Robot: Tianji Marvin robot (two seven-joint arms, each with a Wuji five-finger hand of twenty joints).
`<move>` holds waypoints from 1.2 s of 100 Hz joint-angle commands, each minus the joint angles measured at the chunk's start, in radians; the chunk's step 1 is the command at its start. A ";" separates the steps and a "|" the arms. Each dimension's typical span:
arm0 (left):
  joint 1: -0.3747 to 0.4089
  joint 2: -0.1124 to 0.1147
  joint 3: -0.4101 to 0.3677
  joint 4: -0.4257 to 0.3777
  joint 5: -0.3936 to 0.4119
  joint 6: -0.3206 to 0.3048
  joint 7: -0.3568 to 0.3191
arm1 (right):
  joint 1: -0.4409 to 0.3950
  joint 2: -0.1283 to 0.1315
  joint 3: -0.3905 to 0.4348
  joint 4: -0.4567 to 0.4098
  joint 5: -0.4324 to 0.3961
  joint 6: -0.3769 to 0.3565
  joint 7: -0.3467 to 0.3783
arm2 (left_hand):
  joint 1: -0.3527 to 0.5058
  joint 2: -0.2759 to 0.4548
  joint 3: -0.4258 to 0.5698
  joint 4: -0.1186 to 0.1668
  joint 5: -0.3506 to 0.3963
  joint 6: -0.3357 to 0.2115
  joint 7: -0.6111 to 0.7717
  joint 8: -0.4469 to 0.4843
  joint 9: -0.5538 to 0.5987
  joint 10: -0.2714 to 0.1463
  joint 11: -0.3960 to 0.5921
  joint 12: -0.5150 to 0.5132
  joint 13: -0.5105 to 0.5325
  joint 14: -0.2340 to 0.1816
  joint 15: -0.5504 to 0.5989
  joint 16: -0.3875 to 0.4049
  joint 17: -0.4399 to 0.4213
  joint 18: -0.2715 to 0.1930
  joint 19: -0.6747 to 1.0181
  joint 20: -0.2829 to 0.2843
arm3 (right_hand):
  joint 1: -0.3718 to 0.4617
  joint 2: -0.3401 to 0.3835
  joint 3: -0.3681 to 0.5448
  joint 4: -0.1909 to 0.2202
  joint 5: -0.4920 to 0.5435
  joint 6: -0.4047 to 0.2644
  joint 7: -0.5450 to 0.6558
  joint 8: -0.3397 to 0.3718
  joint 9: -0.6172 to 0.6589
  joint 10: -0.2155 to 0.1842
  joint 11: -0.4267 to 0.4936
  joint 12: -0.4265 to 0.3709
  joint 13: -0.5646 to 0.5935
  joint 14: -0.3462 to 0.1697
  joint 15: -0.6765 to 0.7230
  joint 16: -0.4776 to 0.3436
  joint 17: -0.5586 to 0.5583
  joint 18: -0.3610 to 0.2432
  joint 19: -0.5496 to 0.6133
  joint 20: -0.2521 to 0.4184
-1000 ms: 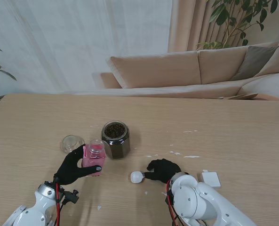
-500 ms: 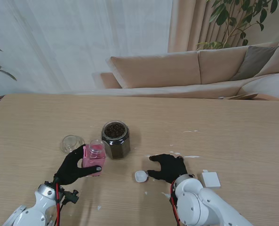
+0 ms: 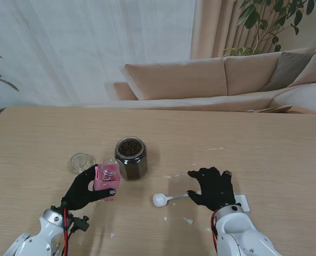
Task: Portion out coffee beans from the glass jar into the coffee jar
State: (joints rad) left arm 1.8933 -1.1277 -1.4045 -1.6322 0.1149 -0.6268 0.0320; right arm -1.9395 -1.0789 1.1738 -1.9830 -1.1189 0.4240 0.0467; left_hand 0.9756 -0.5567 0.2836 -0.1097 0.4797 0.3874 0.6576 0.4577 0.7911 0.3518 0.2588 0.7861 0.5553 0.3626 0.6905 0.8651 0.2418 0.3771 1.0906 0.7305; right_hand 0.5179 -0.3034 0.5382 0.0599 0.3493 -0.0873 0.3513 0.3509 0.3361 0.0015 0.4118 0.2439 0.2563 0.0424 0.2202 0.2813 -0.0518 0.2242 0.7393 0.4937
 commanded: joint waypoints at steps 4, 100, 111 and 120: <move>0.014 -0.001 0.002 -0.017 -0.010 0.001 -0.027 | -0.065 0.009 0.036 -0.028 -0.015 0.004 0.013 | 0.280 0.165 0.246 0.012 0.071 -0.207 0.197 0.060 0.064 -0.126 0.107 0.069 -0.012 -0.021 0.002 0.002 0.004 -0.019 0.003 0.004 | 0.010 -0.004 0.014 0.021 -0.019 -0.026 0.015 0.015 -0.028 -0.021 0.011 0.003 0.014 0.029 0.014 0.015 0.010 0.017 0.017 0.019; 0.040 0.007 0.010 -0.046 0.005 -0.007 -0.045 | -0.330 0.006 0.339 -0.060 -0.144 -0.108 0.106 | 0.281 0.165 0.245 0.013 0.071 -0.207 0.197 0.059 0.065 -0.125 0.105 0.069 -0.011 -0.021 0.002 0.000 0.005 -0.018 0.004 0.005 | 0.035 -0.244 0.239 -0.066 -0.269 -0.093 -0.071 0.091 -0.145 -0.110 -0.130 -0.067 -0.056 0.068 -0.027 -0.014 0.022 0.055 0.010 0.012; 0.039 0.007 0.011 -0.045 0.008 -0.006 -0.042 | -0.312 0.009 0.337 -0.031 -0.149 -0.116 0.114 | 0.282 0.165 0.245 0.013 0.071 -0.206 0.197 0.059 0.066 -0.125 0.106 0.070 -0.011 -0.021 0.002 0.000 0.005 -0.018 0.004 0.005 | 0.030 -0.255 0.252 -0.071 -0.224 -0.047 -0.339 0.264 -0.149 -0.107 -0.168 -0.075 -0.056 0.052 -0.029 -0.014 0.029 0.044 0.011 0.023; 0.039 0.007 0.013 -0.045 0.010 -0.004 -0.042 | -0.293 0.009 0.329 0.004 -0.139 -0.116 0.082 | 0.282 0.165 0.246 0.013 0.071 -0.206 0.197 0.059 0.064 -0.126 0.106 0.069 -0.011 -0.021 0.002 0.000 0.005 -0.018 0.004 0.005 | 0.023 -0.255 0.260 -0.067 -0.212 -0.012 -0.390 0.206 -0.149 -0.100 -0.210 -0.095 -0.051 0.041 -0.024 -0.013 0.037 0.036 0.023 0.032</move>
State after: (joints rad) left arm 1.9274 -1.1158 -1.3951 -1.6726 0.1219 -0.6281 0.0035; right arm -2.2418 -1.0698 1.5096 -2.0057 -1.2649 0.3097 0.1404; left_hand 0.9806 -0.5566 0.2836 -0.1097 0.4797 0.3874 0.6576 0.4577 0.7882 0.3518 0.2588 0.7861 0.5553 0.3626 0.6904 0.8651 0.2419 0.3771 1.0906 0.7305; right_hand 0.5559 -0.5386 0.7772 0.0159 0.1290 -0.1206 0.0175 0.5829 0.2184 -0.1058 0.2355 0.1676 0.2316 0.0977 0.2020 0.2766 -0.0200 0.2608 0.7517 0.5106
